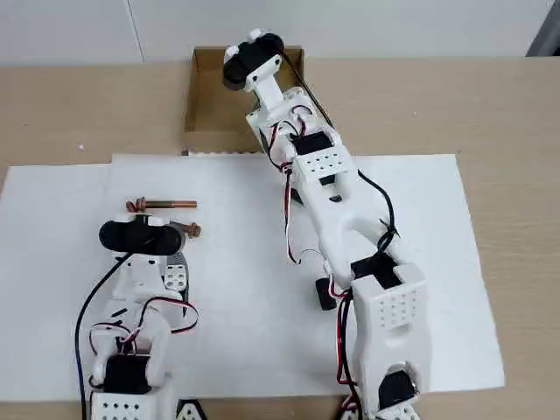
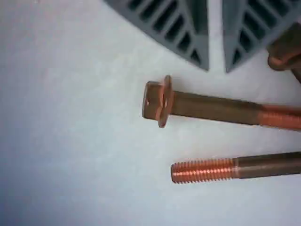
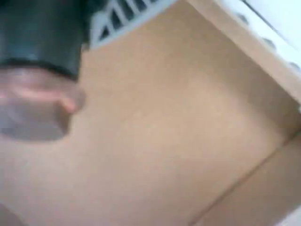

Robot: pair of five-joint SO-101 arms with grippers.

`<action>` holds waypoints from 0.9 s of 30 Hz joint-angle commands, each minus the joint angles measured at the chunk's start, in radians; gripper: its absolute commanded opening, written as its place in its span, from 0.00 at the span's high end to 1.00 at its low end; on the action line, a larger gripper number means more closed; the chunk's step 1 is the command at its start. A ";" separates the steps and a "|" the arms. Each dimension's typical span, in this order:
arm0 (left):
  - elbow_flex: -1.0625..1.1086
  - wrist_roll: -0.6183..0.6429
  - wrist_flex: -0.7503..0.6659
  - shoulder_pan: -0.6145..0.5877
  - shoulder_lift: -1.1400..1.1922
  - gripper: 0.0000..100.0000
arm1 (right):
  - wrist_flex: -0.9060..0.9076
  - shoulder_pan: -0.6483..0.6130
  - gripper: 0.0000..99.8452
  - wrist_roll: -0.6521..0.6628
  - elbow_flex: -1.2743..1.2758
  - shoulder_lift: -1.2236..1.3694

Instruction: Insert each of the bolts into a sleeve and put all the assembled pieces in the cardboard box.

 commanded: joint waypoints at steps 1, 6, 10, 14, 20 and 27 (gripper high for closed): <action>-0.004 0.009 0.003 0.002 -0.008 0.99 | 0.018 -0.010 0.88 0.011 -0.066 -0.021; -0.004 0.009 0.003 0.002 -0.008 0.99 | 0.018 -0.013 0.88 0.011 -0.066 -0.021; -0.004 0.009 0.003 0.002 -0.008 0.99 | 0.021 -0.007 0.88 0.011 -0.066 -0.039; -0.004 0.009 0.003 0.000 -0.008 0.99 | 0.154 -0.007 0.88 0.006 -0.066 -0.140; -0.004 0.009 0.003 0.000 -0.008 0.99 | 0.395 -0.004 0.88 0.005 -0.066 -0.274; -0.004 0.009 0.003 0.000 -0.008 0.99 | 0.621 -0.010 0.88 0.003 -0.066 -0.378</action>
